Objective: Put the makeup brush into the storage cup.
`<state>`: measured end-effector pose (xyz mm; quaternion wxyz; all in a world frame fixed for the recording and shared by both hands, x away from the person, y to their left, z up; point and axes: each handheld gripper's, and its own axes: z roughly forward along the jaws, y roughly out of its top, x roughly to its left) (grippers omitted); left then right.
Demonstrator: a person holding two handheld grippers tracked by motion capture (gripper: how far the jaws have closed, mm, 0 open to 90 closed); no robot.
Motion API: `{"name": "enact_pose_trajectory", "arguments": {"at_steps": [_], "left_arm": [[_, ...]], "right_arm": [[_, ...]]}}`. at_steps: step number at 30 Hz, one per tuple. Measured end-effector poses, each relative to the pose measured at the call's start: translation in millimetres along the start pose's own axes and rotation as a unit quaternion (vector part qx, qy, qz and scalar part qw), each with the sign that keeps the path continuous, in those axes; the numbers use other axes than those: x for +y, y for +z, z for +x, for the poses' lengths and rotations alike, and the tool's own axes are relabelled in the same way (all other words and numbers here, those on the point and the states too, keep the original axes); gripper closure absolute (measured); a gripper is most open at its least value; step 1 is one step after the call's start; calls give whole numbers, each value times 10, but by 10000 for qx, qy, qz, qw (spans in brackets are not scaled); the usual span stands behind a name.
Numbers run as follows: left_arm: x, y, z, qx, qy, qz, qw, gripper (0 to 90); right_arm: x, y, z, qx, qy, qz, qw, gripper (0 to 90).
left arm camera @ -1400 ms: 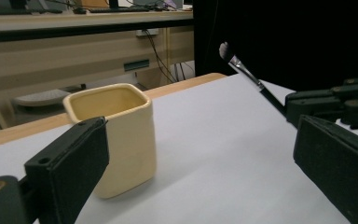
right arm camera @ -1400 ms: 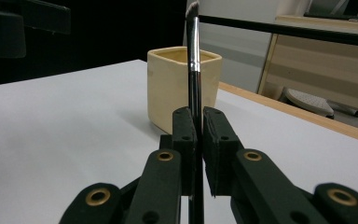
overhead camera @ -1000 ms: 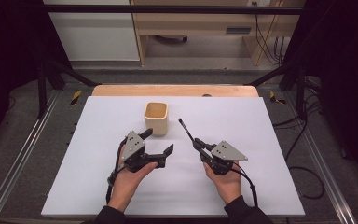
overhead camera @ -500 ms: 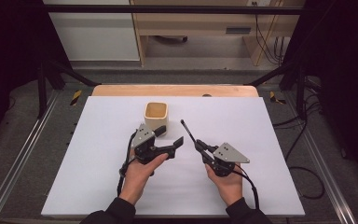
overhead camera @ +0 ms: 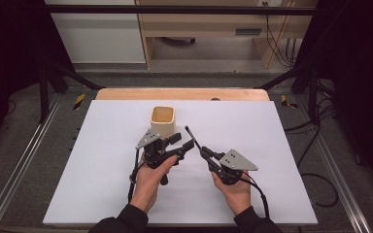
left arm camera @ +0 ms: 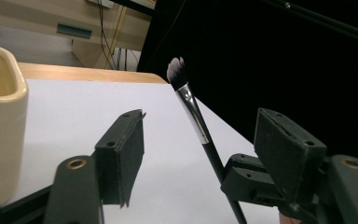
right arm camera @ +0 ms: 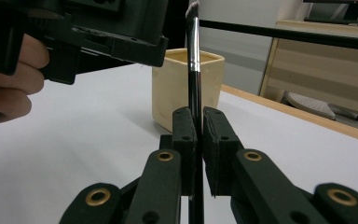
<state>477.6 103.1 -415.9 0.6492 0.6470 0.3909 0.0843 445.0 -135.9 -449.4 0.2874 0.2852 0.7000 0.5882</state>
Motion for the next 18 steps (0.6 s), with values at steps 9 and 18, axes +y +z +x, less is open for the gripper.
{"name": "enact_pose_trajectory", "arguments": {"at_steps": [9, 18], "left_arm": [[-74, 57, -8, 1, -224, 9, 9997, 446], [-103, 80, -8, -40, -319, -49, 9995, 476]], "right_arm": [[2, 14, 34, 113, 16, -22, 9999, 839], [9, 19, 49, 202, 35, -37, 9998, 838]]}}
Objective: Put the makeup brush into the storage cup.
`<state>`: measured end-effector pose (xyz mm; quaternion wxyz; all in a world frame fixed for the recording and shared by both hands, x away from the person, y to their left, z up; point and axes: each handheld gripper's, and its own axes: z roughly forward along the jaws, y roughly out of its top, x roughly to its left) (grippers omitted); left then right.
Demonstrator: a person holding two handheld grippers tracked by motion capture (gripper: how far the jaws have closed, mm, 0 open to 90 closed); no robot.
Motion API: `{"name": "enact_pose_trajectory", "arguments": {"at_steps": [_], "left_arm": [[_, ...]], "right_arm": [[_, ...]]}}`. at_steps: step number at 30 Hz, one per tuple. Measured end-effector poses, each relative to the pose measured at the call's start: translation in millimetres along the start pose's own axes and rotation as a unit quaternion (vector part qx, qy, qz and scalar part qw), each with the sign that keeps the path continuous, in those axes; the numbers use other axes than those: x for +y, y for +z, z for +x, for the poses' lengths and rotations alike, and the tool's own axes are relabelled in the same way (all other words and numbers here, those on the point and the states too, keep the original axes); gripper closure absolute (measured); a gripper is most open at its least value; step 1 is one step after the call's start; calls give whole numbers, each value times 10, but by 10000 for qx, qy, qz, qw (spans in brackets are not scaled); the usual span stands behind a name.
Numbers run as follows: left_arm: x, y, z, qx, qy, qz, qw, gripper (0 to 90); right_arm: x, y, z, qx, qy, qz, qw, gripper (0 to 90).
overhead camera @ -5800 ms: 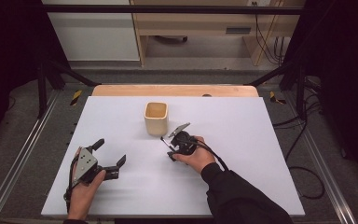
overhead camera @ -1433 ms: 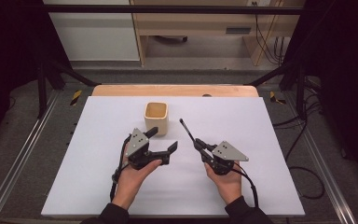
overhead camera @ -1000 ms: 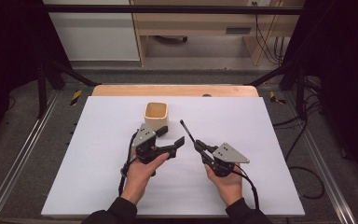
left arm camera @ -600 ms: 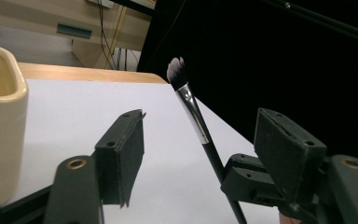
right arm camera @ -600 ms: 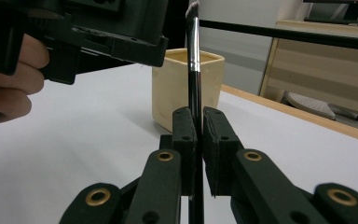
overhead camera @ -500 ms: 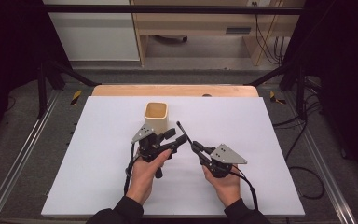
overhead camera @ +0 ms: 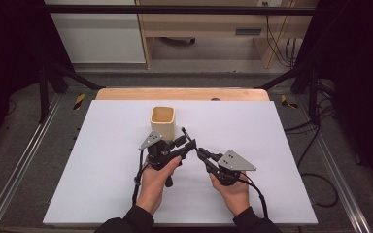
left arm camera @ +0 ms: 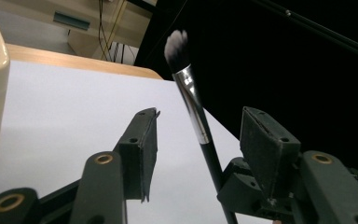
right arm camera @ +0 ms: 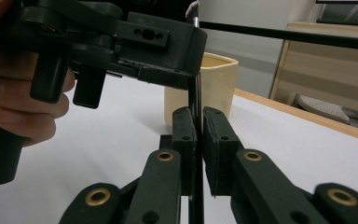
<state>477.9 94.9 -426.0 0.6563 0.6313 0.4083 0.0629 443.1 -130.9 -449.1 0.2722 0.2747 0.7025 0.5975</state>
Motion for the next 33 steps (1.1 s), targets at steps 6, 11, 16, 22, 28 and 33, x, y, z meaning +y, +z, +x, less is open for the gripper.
{"name": "enact_pose_trajectory", "arguments": {"at_steps": [6, 11, 16, 22, 28, 33], "left_arm": [[-17, -13, -2, -1, 35, -41, 10000, 527], [-26, -26, -14, 33, 109, -36, 9999, 546], [-33, -14, -22, -3, 90, -61, 9999, 557], [-39, -22, -10, -54, -28, -128, 9999, 570], [-46, -30, 8, -71, -65, -94, 9999, 610], [-54, -25, 5, -81, -81, -97, 9999, 629]], "right_arm": [[4, 9, 19, 16, -17, -23, 10000, 838], [-1, 18, 28, 81, 56, -33, 9999, 838], [-2, 31, 30, 118, 123, -53, 9998, 839], [-5, 34, 24, 192, 240, -90, 9995, 838], [-11, 42, 28, 217, 264, -97, 9994, 838], [-16, 47, 28, 267, 303, -81, 9992, 838]]}}
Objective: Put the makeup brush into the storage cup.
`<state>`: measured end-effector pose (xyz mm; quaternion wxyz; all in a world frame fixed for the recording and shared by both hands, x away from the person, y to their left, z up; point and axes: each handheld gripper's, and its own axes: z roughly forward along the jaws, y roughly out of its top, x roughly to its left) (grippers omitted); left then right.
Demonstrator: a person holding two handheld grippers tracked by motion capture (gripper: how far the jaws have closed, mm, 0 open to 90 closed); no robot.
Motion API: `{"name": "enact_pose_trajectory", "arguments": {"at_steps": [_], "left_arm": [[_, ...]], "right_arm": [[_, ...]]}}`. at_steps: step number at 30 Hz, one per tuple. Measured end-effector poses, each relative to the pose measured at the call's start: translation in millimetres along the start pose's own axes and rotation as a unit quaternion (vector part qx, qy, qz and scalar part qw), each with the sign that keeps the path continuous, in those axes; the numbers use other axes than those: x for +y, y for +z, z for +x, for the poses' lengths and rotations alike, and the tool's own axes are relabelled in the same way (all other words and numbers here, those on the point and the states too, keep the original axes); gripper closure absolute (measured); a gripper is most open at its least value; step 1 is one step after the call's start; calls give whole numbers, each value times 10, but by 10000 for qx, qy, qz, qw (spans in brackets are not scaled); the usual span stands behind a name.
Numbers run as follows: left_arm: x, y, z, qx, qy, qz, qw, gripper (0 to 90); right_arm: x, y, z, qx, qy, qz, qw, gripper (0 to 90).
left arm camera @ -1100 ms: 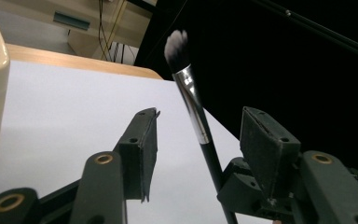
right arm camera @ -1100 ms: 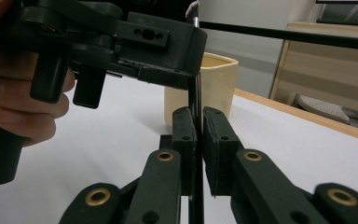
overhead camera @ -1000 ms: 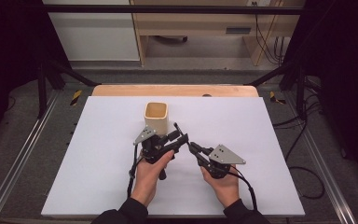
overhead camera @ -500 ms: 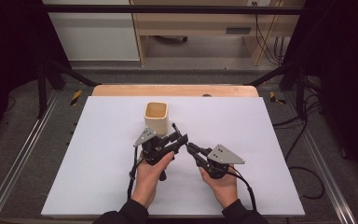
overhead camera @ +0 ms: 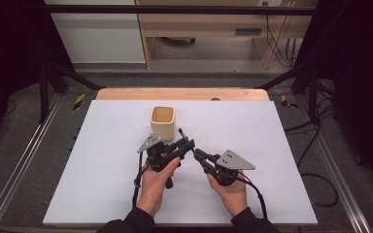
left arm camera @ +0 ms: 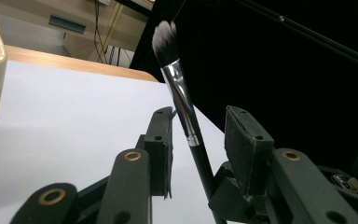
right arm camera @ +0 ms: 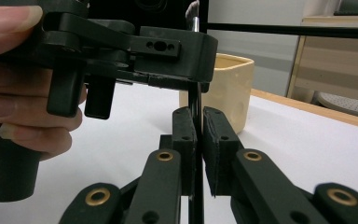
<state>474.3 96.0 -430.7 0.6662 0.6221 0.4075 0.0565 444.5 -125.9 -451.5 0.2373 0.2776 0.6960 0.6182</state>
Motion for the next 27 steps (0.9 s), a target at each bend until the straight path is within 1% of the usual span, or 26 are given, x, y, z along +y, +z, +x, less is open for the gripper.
{"name": "enact_pose_trajectory", "arguments": {"at_steps": [4, 13, 16, 17, 18, 22, 24, 27], "left_arm": [[-10, 3, -5, -14, 18, 4, 10000, 649], [-18, 1, -6, -32, -16, -7, 10000, 690], [-19, 0, -9, -65, -52, -16, 10000, 733], [-20, 0, -10, -65, -61, -19, 10000, 733], [-20, -5, -13, -83, -98, -32, 9999, 757], [-15, -14, -14, -83, -87, -49, 9999, 794], [-9, -17, -4, -103, -138, -77, 9998, 827], [-14, -15, -4, -126, -135, -68, 9998, 835]], "right_arm": [[-3, 5, -3, 10, 7, -2, 10000, 838], [-4, 5, -5, 16, 12, -1, 10000, 838], [-8, 10, -5, 27, 35, 21, 10000, 838], [-8, 10, -5, 27, 35, 21, 10000, 838], [-14, 12, -4, 26, 47, 43, 10000, 838], [-17, 16, -4, 41, 42, 50, 10000, 838], [-16, 17, -10, 36, 55, 62, 10000, 838], [-18, 17, -10, 33, 69, 96, 9999, 838]]}}
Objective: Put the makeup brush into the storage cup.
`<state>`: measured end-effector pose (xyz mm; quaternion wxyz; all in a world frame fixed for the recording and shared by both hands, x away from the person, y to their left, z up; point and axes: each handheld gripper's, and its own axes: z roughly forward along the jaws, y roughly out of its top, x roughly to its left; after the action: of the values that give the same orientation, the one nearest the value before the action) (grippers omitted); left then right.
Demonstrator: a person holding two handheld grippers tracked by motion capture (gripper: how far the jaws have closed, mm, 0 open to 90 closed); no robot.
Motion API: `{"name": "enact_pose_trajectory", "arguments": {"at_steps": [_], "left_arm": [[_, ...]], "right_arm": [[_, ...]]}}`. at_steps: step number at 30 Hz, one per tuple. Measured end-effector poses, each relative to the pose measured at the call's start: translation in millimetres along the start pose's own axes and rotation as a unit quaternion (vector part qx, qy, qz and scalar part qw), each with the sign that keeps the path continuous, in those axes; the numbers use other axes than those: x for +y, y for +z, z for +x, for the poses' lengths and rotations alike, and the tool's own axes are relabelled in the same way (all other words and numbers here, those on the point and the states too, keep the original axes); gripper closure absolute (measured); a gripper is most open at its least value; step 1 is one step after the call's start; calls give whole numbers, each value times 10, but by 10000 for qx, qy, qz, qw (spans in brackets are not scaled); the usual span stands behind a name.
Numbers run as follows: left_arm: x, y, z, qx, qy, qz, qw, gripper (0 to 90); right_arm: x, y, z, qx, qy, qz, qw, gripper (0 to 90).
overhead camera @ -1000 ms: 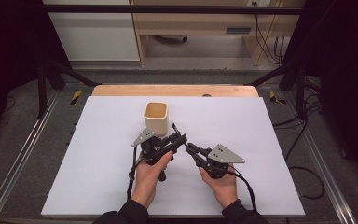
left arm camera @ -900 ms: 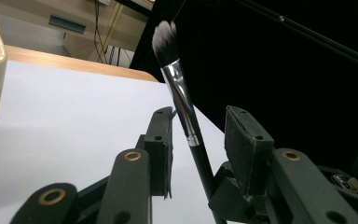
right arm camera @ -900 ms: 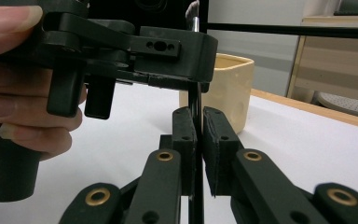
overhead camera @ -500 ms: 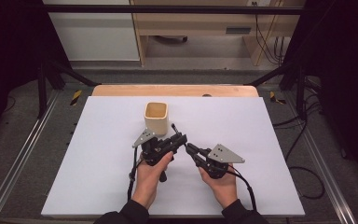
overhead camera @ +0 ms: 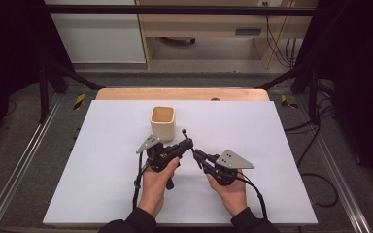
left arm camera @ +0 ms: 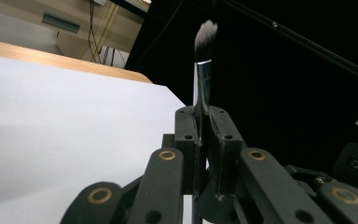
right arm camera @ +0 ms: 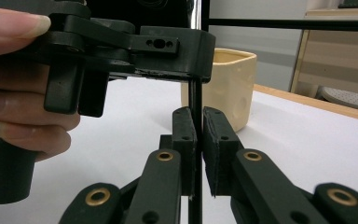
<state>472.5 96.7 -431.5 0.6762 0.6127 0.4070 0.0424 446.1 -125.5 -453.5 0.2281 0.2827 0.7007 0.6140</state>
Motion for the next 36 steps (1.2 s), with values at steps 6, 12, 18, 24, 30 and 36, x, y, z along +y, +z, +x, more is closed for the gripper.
{"name": "enact_pose_trajectory", "arguments": {"at_steps": [6, 12, 18, 24, 30, 36], "left_arm": [[-2, -11, -11, 17, 81, 18, 10000, 837], [15, -27, -19, 147, 339, 1, 9993, 838], [68, -104, -18, 377, 758, -14, 9964, 837], [127, -170, -26, 472, 1062, 10, 9932, 837], [210, -204, -25, 486, 1132, 0, 9924, 839], [305, -253, -37, 563, 1254, -17, 9905, 840]], "right_arm": [[-4, 9, 2, 11, -15, -3, 10000, 838], [-26, 31, 7, -96, -84, 103, 9999, 696], [-33, 48, 7, -320, -175, 228, 9991, 476], [-57, 74, -34, -573, 12, 575, 9967, 241], [-71, 77, -88, -750, 74, 873, 9933, 123], [-103, 49, -130, -1066, -17, 1172, 9874, 75]]}}
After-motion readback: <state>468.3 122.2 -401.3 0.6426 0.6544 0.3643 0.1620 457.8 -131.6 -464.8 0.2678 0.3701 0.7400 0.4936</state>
